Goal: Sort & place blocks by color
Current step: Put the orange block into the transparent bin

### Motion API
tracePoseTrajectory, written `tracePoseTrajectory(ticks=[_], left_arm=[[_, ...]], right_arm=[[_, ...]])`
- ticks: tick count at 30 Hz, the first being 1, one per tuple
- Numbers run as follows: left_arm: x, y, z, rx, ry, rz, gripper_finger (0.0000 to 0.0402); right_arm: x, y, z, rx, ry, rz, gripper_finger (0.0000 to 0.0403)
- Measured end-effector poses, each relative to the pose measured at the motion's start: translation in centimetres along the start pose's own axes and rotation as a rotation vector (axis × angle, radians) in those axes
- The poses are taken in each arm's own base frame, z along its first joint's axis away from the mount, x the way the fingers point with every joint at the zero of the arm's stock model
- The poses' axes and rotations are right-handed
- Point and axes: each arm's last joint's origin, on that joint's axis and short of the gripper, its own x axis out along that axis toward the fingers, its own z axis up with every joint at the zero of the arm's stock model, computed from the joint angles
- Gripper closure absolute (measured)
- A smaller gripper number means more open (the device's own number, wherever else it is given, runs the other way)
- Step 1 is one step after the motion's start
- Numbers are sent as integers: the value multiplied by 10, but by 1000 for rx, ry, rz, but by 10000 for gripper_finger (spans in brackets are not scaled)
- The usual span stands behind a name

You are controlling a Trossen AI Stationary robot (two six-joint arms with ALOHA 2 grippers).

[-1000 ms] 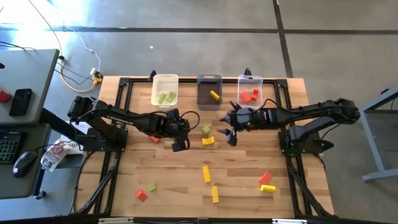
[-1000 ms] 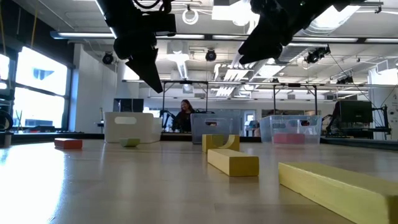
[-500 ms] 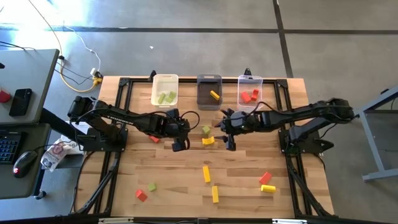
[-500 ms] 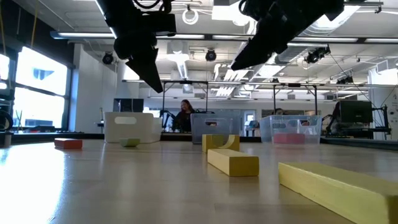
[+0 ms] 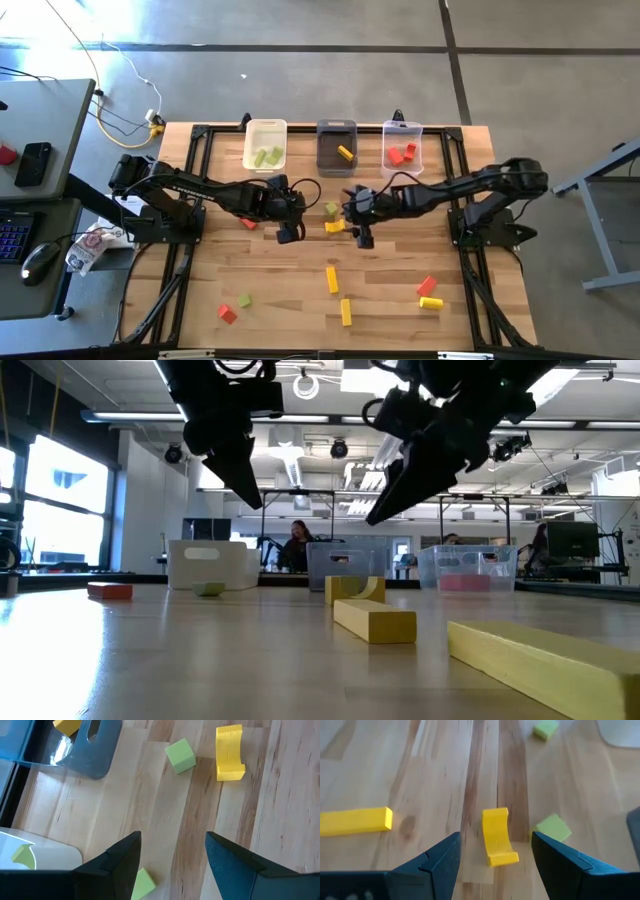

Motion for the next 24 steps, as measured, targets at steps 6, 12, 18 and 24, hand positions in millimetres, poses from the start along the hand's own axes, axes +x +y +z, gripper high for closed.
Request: tracePoseTrajectory(ticks=[6, 12, 18, 24], left_arm=[[0, 0, 0, 0, 0, 0, 195], [0, 0, 0, 0, 0, 0, 195], [0, 0, 0, 0, -1, 0, 195], [0, 0, 0, 0, -1, 0, 195]], right_arm=[[18, 1, -8, -1, 41, 3, 176], [34, 1, -14, -2, 64, 3, 176], [45, -1, -22, 2, 106, -11, 176], [53, -8, -29, 10, 133, -56, 176]])
